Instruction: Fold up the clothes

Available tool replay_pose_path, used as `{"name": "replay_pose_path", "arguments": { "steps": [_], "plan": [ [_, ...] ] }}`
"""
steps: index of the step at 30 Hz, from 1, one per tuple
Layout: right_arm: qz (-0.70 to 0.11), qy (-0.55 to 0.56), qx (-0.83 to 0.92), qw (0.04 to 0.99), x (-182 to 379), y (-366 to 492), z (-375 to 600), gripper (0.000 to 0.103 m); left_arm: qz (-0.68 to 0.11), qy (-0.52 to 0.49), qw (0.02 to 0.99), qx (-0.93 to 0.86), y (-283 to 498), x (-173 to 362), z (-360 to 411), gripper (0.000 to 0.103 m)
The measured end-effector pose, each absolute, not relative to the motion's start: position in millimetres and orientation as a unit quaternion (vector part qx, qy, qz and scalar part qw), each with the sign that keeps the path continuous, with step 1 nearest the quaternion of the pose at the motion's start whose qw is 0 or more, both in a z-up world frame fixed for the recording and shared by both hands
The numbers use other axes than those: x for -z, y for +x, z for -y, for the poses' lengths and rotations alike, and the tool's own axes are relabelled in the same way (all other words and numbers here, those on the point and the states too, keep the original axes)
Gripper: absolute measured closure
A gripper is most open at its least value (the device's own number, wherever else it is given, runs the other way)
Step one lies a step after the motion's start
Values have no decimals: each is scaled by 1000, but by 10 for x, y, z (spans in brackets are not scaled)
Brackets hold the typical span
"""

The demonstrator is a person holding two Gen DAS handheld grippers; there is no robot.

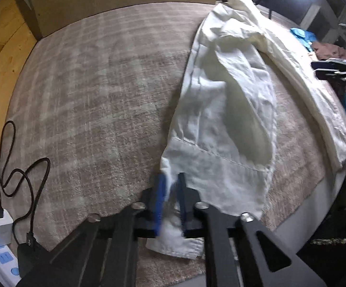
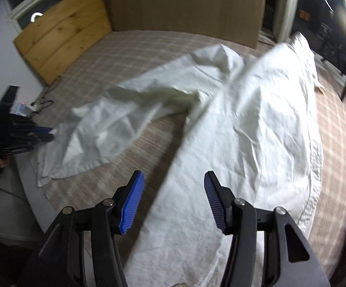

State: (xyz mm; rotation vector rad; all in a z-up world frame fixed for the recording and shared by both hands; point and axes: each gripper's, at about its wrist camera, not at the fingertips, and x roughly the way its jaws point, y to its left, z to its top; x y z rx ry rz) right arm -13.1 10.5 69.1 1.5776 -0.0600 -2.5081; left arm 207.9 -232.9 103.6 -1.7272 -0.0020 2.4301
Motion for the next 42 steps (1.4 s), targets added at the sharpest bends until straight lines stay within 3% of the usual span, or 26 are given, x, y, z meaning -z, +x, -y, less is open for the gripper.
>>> {"name": "replay_pose_path", "arguments": {
  "steps": [15, 21, 23, 27, 29, 34, 37, 42],
  "plan": [
    [-52, 582, 807, 85, -240, -294, -130, 51, 64, -572, 86, -813, 2410, -1722, 2628, 102],
    [-51, 586, 803, 93, -203, -246, -284, 51, 91, -608, 39, -787, 2562, -1440, 2901, 101],
    [-55, 589, 800, 98, -207, -247, -303, 51, 105, -617, 24, -779, 2539, -1317, 2963, 95],
    [-71, 594, 795, 100, -252, -256, -307, 51, 83, -618, 23, -781, 2495, -1291, 2883, 70],
    [-76, 584, 802, 101, -372, -241, -252, 51, 79, -621, 30, -780, 2498, -1293, 2854, 69],
    [-82, 513, 819, 244, -850, -78, 455, 51, 85, -619, 9, -781, 2518, -1312, 2934, 69],
    [-110, 493, 795, 337, -834, -15, 1062, 51, 87, -606, 10, -791, 2613, -1398, 2807, 69],
    [-155, 516, 771, 341, -521, -200, 1402, 51, 40, -597, 52, -800, 2718, -1357, 2240, 69]
  ]
}}
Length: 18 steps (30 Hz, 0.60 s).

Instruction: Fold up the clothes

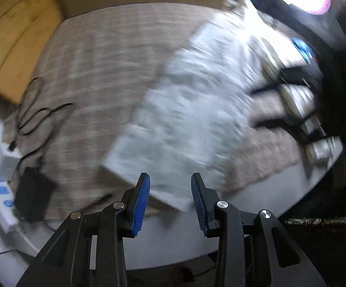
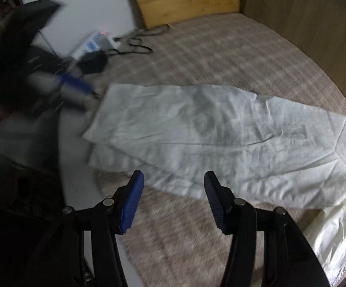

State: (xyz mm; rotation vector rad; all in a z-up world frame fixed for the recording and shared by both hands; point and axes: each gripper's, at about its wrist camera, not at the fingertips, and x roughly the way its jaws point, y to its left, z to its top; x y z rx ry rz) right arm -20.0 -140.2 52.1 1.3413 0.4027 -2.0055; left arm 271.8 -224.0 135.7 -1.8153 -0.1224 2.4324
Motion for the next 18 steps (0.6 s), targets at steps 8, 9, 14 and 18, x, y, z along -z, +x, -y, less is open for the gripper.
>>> {"name": "replay_pose_path", "arguments": {
  "steps": [8, 9, 14, 18],
  "plan": [
    [-270, 497, 736, 373, -378, -165, 1500, 51, -5, -607, 68, -792, 2620, -1012, 1887, 71],
    [-277, 495, 735, 371, -367, -168, 1507, 51, 0, -604, 66, -794, 2604, -1017, 1912, 76],
    [-287, 485, 736, 376, -367, -240, 1540, 51, 47, -604, 69, -793, 2552, -1055, 2098, 96],
    [-297, 485, 730, 378, -313, -322, 1571, 55, 53, -600, 67, -795, 2520, -1163, 2125, 100]
  ]
}}
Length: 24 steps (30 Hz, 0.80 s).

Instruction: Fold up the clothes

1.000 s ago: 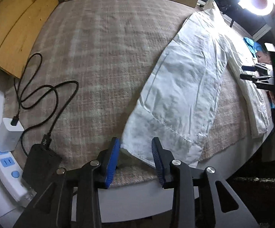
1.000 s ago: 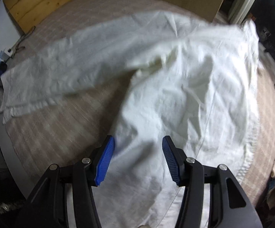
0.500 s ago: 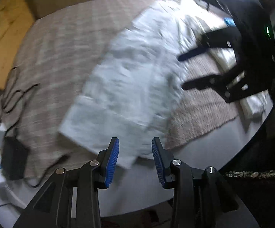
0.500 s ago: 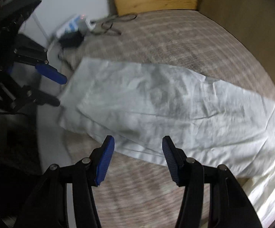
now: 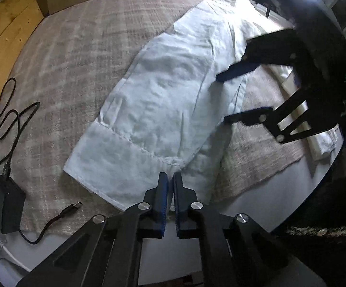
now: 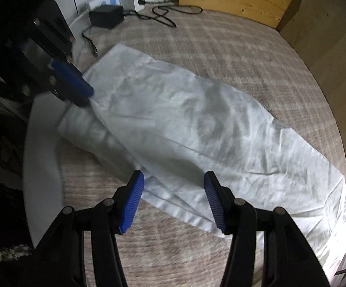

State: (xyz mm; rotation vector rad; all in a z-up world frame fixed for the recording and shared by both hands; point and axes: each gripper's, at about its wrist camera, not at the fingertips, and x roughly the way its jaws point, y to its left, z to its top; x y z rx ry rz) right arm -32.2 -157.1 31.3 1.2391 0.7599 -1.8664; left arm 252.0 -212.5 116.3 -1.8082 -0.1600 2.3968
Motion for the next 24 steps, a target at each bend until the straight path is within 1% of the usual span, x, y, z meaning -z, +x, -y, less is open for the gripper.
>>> {"name": "replay_pose_path", "arguments": {
  "steps": [1, 2, 3, 4, 7, 9, 13, 15, 17, 19, 21, 24],
  "plan": [
    [-295, 486, 729, 382, -320, -341, 1568, 65, 55, -596, 67, -798, 2506, -1208, 2125, 100],
    [-299, 483, 728, 384, -335, -342, 1561, 78, 59, -593, 67, -800, 2493, -1250, 2129, 100],
    [-307, 478, 727, 385, -355, -340, 1555, 87, 62, -590, 67, -802, 2480, -1291, 2133, 100],
    [-320, 469, 728, 385, -383, -335, 1551, 98, 65, -586, 68, -805, 2473, -1339, 2132, 100],
    [-330, 471, 719, 389, -463, -367, 1486, 100, 67, -576, 72, -812, 2455, -1451, 2105, 100],
    [-340, 474, 716, 384, -497, -369, 1404, 100, 62, -577, 78, -811, 2443, -1423, 2019, 100],
    [-343, 493, 709, 371, -379, -379, 1295, 101, 79, -588, 95, -799, 2474, -1186, 1876, 98],
    [-337, 497, 711, 366, -350, -381, 1292, 101, 79, -599, 87, -792, 2443, -1110, 1809, 97],
    [-335, 503, 707, 367, -357, -374, 1303, 101, 92, -603, 75, -789, 2511, -1151, 1901, 89],
    [-343, 506, 699, 372, -373, -344, 1295, 101, 101, -594, 57, -796, 2621, -1288, 2056, 69],
    [-351, 498, 702, 370, -403, -321, 1253, 101, 119, -571, 36, -812, 2751, -1478, 2305, 61],
    [-343, 491, 713, 366, -477, -338, 1213, 101, 127, -564, -9, -816, 2813, -1583, 2698, 60]
  ]
}}
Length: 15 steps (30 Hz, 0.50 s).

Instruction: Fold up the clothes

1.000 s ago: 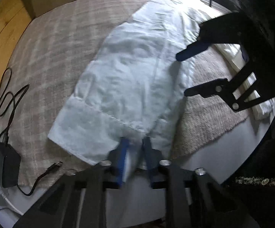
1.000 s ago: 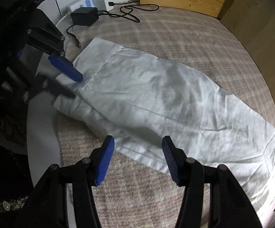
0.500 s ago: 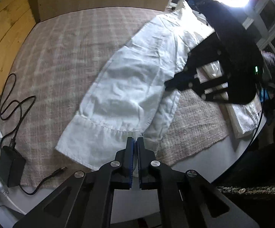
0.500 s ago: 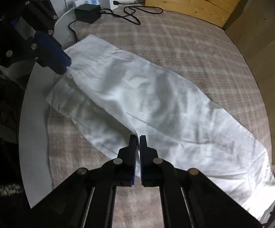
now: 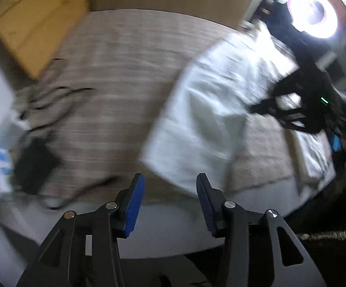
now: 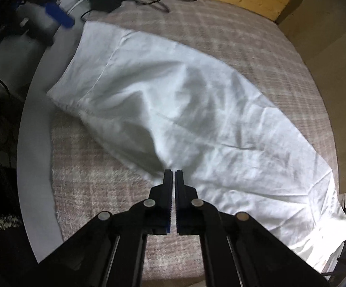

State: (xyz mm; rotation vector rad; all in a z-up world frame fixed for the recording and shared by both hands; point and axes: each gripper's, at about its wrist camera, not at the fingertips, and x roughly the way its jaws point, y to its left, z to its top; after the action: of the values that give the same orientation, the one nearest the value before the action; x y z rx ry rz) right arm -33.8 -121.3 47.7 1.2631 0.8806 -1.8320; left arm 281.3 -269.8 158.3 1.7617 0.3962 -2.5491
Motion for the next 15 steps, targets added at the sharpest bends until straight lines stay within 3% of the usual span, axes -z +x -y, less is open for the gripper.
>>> {"name": "replay_pose_path", "arguments": {
  "steps": [6, 8, 9, 10, 15],
  "plan": [
    [-336, 475, 718, 381, -692, -306, 1343, 102, -115, 573, -20, 811, 2661, -1437, 2799, 61],
    [-334, 480, 717, 381, -717, -332, 1352, 102, -87, 591, -35, 801, 2517, -1243, 2663, 67],
    [-332, 483, 717, 379, -709, -352, 1349, 102, -73, 603, -38, 793, 2443, -1153, 2587, 90],
    [-332, 484, 718, 374, -688, -368, 1344, 102, -60, 614, -40, 786, 2374, -1072, 2514, 101],
    [-332, 504, 716, 352, -513, -410, 1238, 102, -72, 587, -77, 803, 2368, -1415, 2378, 101]
  ]
}}
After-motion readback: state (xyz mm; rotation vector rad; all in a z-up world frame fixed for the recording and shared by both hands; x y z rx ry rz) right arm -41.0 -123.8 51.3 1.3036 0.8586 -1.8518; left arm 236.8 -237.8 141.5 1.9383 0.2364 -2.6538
